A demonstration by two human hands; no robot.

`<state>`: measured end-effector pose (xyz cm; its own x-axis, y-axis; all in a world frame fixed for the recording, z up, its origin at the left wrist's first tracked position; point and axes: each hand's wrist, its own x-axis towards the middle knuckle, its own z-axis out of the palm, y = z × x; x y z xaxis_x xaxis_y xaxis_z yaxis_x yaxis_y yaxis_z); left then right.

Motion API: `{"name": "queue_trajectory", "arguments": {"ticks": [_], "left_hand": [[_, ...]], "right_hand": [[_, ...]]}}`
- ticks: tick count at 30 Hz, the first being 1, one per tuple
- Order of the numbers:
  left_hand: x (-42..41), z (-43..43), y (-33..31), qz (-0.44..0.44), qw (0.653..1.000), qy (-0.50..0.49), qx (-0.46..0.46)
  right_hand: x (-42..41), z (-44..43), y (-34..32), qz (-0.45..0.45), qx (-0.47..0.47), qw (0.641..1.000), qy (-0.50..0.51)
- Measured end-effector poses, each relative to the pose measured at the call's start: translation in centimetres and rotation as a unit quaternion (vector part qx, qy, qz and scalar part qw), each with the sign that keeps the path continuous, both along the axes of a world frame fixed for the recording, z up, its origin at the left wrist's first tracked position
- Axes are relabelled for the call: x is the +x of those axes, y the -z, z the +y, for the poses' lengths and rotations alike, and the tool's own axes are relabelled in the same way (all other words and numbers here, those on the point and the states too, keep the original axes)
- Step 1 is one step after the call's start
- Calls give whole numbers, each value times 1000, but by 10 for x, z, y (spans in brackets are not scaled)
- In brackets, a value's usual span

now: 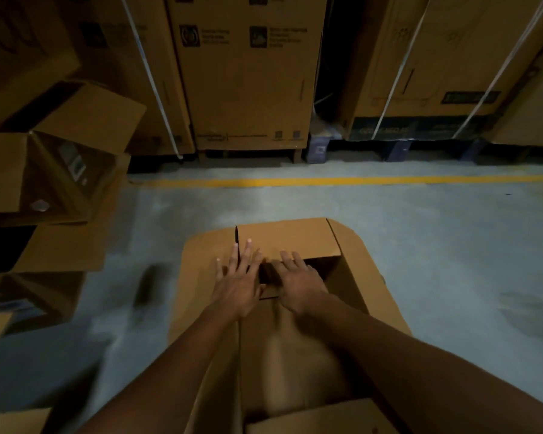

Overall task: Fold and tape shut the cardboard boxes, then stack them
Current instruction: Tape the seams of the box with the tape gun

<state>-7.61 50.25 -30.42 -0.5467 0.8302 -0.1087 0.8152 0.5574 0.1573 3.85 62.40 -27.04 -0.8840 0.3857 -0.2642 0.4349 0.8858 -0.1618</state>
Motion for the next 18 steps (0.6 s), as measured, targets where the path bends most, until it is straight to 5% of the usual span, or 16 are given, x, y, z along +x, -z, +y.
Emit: {"name": "queue_trajectory", "arguments": {"ticks": [5,8,10,15,18], "left_hand": [[-10,-12,31,-71,996,-6,-58],[-9,-26,33,-101,995,-8,12],[-3,-44,39,-120,982,-97,112],[22,-106,71,-262,839,-445,168],[31,-122,66,-327,794,-460,228]], "right_hand": [[-25,-3,26,-119,20,992,-20],[-25,-7,41,-185,-15,982,26],[-23,-16,48,-147,-67,985,62],[-13,-65,58,46,-193,979,53],[-4,-98,62,55,-242,967,63]]}}
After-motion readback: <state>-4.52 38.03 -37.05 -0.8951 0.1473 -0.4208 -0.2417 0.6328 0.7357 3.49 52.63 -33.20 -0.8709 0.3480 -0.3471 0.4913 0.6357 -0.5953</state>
